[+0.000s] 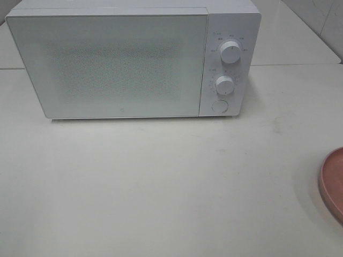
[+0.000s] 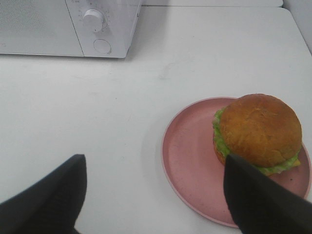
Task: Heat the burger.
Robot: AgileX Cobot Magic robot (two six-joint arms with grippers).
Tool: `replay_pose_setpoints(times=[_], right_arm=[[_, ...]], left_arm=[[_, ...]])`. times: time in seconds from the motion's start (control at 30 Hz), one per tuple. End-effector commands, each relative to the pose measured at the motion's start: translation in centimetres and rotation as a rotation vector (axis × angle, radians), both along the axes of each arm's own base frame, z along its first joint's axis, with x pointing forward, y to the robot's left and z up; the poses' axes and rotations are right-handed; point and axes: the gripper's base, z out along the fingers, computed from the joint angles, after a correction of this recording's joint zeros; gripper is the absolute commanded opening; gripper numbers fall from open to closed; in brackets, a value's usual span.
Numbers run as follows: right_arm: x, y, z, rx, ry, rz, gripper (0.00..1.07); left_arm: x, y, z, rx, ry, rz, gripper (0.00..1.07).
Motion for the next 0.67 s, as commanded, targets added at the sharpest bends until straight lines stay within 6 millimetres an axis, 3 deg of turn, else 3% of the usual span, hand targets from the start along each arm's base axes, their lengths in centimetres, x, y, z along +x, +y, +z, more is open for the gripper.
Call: replay_pose_setpoints(times=[0.03, 0.67], right_arm=[[-0.31, -0.01, 0.02, -0.003, -0.028, 0.001, 0.75], [-0.31, -0.01, 0.02, -0.003, -0.028, 0.001, 0.75]], left_arm=[[-0.32, -0.02, 0.07, -0.006, -0.038, 0.004, 1.01], [-0.32, -0.02, 0.07, -0.006, -0.038, 0.004, 1.01]])
